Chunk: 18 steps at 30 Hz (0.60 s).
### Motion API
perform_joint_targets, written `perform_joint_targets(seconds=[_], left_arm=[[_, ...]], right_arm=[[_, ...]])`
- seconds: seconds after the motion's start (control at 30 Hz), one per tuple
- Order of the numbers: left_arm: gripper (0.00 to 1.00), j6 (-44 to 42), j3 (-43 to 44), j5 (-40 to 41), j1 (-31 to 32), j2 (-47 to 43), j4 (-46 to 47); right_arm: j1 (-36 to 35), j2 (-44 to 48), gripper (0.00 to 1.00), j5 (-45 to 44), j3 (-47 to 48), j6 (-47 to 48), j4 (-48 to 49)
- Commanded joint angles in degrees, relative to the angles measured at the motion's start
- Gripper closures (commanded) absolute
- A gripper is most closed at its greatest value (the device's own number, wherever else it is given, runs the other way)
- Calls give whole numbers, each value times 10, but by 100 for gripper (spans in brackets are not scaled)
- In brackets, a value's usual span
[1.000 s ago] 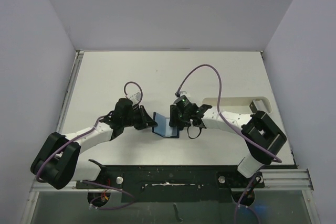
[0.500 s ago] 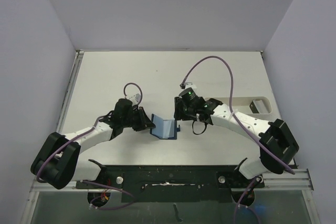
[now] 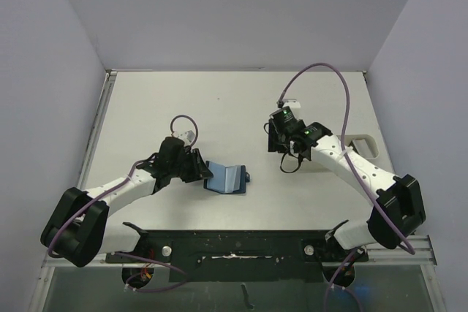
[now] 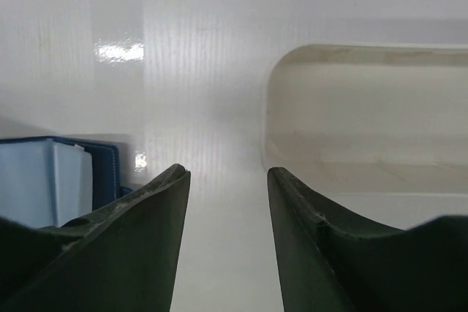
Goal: Put the credit cards into the card holder
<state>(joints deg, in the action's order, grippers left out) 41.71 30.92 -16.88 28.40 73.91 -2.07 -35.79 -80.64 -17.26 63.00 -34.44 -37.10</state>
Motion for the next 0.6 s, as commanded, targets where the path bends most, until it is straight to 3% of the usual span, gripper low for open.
perform_joint_targets(seconds=[0.0,0.33,0.57], left_arm=[[73,-14,23,5,-1,-7,9],[99,-12,25,-21,-1,-9,18],[100,1,22,-61,-1,-13,35]], right_arm=[[47,19,52,-56,43,39,-51],[195,9,49,-111,46,106,-78],[274,-10,48,-200,24,152,-58]])
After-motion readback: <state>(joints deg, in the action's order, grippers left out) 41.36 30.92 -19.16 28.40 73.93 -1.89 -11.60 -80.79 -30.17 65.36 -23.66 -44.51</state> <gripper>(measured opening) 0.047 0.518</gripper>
